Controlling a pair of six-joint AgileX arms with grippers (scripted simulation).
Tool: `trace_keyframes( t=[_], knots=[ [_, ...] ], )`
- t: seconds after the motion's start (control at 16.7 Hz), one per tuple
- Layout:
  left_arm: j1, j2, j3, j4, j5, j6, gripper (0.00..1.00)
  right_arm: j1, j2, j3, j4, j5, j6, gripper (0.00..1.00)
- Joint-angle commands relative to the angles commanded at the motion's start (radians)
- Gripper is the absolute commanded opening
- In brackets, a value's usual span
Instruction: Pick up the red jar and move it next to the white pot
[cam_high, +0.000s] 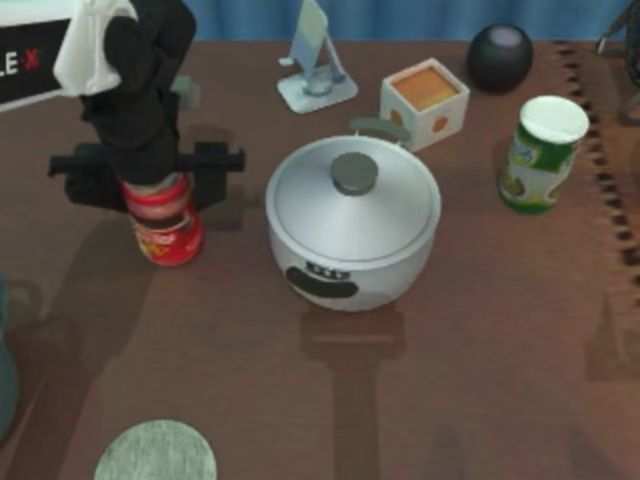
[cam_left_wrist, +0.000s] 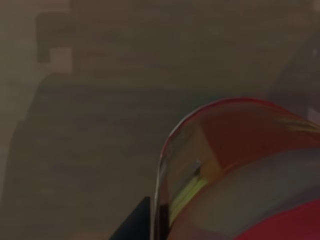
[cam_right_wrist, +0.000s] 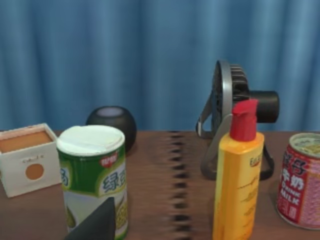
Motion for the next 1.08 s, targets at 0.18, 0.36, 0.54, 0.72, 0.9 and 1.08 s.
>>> trace_keyframes(
  t=[0.18,0.36,0.54,0.72,0.9,1.08],
  knots=[
    [0.0,0.0,0.0,0.0,0.0,0.0,0.08,0.0,0.0,0.0,0.0,0.0,0.0,1.0],
    [0.0,0.0,0.0,0.0,0.0,0.0,0.3,0.0,0.0,0.0,0.0,0.0,0.0,1.0],
    [0.0,0.0,0.0,0.0,0.0,0.0,0.53,0.0,0.0,0.0,0.0,0.0,0.0,1.0],
    [0.0,0.0,0.0,0.0,0.0,0.0,0.75,0.0,0.0,0.0,0.0,0.0,0.0,1.0],
    [0.0,0.0,0.0,0.0,0.0,0.0,0.98,0.0,0.0,0.0,0.0,0.0,0.0,1.0],
    [0.0,0.0,0.0,0.0,0.0,0.0,1.0,0.0,0.0,0.0,0.0,0.0,0.0,1.0]
  ],
)
